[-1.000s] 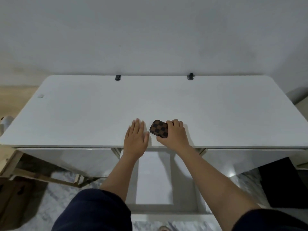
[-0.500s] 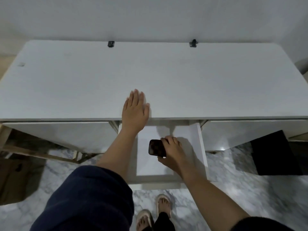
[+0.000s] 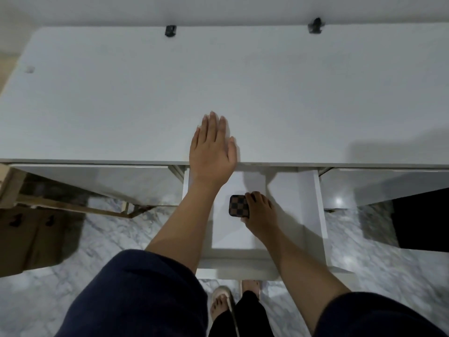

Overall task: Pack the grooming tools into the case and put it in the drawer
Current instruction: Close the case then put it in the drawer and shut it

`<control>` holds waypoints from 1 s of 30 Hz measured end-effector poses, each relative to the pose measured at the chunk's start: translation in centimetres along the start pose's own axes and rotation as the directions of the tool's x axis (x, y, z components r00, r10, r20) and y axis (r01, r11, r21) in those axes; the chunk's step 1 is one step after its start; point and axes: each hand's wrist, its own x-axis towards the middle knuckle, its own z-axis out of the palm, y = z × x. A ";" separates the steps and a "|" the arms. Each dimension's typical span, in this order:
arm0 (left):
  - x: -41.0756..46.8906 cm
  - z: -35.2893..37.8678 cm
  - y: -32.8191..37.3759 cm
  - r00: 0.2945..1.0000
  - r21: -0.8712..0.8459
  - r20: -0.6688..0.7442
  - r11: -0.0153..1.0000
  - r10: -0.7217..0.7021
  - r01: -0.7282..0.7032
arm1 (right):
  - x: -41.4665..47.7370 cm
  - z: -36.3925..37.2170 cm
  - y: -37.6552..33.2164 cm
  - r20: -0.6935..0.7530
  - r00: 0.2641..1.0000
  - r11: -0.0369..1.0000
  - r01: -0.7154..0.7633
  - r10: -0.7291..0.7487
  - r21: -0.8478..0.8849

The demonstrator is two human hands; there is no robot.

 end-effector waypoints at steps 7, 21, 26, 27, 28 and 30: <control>0.1 0.1 0.0 1.000 0.006 -0.004 1.000 -0.008 0.008 | 0.3 -0.2 0.1 0.006 1.000 1.000 0.010 -0.010 0.000; 0.0 -0.4 0.0 0.996 -0.022 0.089 1.000 -0.013 0.015 | -0.3 -1.3 0.3 0.010 0.998 0.998 0.064 -0.064 0.001; -0.4 -2.2 0.1 0.966 -0.107 0.260 0.994 0.010 0.019 | -2.9 -3.8 -0.4 -0.068 0.998 0.996 0.014 -0.008 0.092; -1.1 -2.7 0.1 0.957 -0.105 0.287 0.994 0.032 -0.002 | -3.7 -4.5 -0.6 -0.071 0.997 0.995 0.012 -0.004 0.104; -2.2 -2.9 0.1 0.953 -0.099 0.298 0.995 0.053 -0.025 | -4.5 -5.0 -0.7 -0.075 0.997 0.994 0.009 -0.001 0.109; -4.9 -3.4 0.1 0.959 -0.100 0.273 0.994 0.077 -0.052 | -6.3 -6.0 -1.0 -0.107 0.994 0.995 0.003 0.008 0.101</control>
